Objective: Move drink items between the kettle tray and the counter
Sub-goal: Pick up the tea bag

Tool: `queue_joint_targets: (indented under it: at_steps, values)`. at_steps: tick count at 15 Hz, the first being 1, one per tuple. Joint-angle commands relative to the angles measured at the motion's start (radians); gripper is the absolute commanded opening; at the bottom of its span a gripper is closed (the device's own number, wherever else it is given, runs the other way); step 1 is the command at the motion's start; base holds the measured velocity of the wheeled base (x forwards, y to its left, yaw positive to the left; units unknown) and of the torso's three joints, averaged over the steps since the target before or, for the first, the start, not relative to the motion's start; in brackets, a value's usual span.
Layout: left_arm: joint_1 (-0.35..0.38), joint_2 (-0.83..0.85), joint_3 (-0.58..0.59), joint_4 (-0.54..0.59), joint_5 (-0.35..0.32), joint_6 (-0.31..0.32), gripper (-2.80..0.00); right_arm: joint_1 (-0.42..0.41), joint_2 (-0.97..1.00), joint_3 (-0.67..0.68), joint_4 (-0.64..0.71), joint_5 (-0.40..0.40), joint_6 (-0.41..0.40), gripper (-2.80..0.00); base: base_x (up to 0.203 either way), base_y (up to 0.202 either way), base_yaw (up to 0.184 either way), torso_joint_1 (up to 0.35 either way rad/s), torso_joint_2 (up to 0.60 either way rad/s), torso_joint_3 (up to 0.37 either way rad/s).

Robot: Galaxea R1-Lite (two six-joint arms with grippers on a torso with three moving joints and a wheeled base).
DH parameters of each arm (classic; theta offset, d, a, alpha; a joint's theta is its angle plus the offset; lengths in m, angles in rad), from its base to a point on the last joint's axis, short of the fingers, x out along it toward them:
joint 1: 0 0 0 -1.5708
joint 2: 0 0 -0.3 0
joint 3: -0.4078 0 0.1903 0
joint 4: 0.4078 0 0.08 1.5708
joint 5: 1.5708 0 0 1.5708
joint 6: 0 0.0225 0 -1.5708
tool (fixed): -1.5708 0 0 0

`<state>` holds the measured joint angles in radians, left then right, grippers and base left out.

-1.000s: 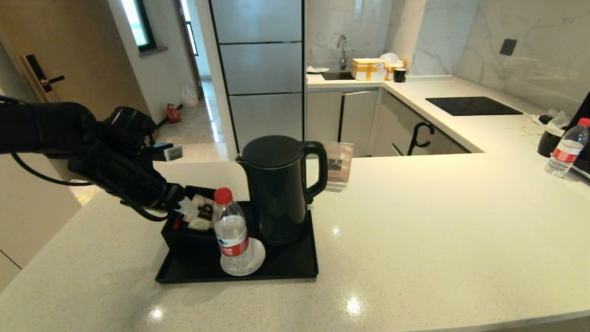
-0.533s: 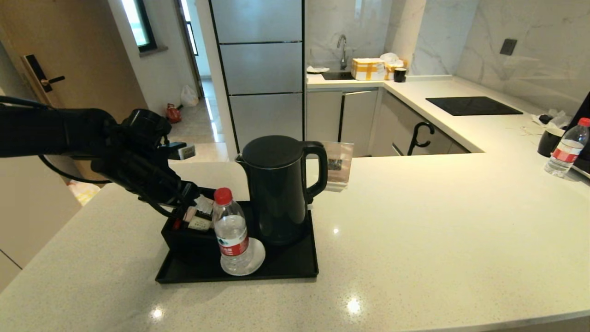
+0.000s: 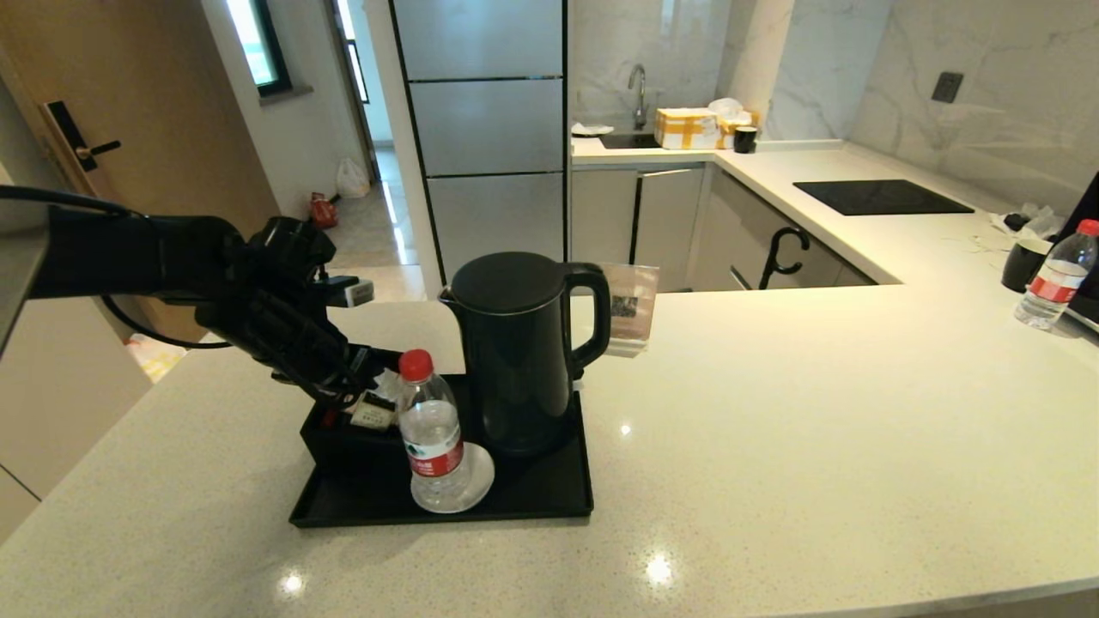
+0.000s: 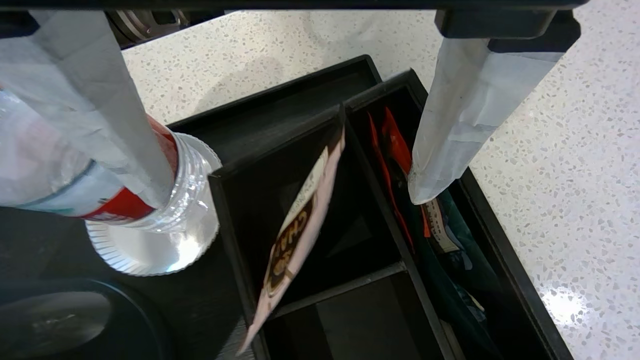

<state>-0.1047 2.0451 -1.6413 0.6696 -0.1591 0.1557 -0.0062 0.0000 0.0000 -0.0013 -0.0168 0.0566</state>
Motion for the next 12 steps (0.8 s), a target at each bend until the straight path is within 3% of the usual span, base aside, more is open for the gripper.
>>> queue_joint_targets:
  at_steps: [1, 5, 6, 12]
  values:
    - [0.001, 0.013, 0.001, -0.002, 0.004, 0.0, 0.0, 0.0, 0.002, 0.0, 0.0, 0.0, 0.0, -2.8, 0.0, 0.0, 0.0, 0.0, 0.0, 0.0]
    - [0.002, 0.032, 0.001, -0.038, 0.018, -0.013, 0.0, 0.0, 0.002, 0.0, 0.0, 0.0, 0.0, -2.8, 0.0, 0.0, 0.0, 0.0, 0.0, 0.0]
    - [0.002, 0.032, 0.001, -0.038, 0.018, -0.013, -2.8, 0.0, 0.002, 0.0, 0.0, 0.0, 0.0, -2.8, 0.0, 0.0, 0.0, 0.0, 0.0, 0.0]
    - [0.0, 0.033, 0.0, -0.039, 0.033, -0.013, -2.8, 0.0, 0.002, 0.0, 0.0, 0.0, 0.0, -2.8, 0.0, 0.0, 0.0, 0.0, 0.0, 0.0]
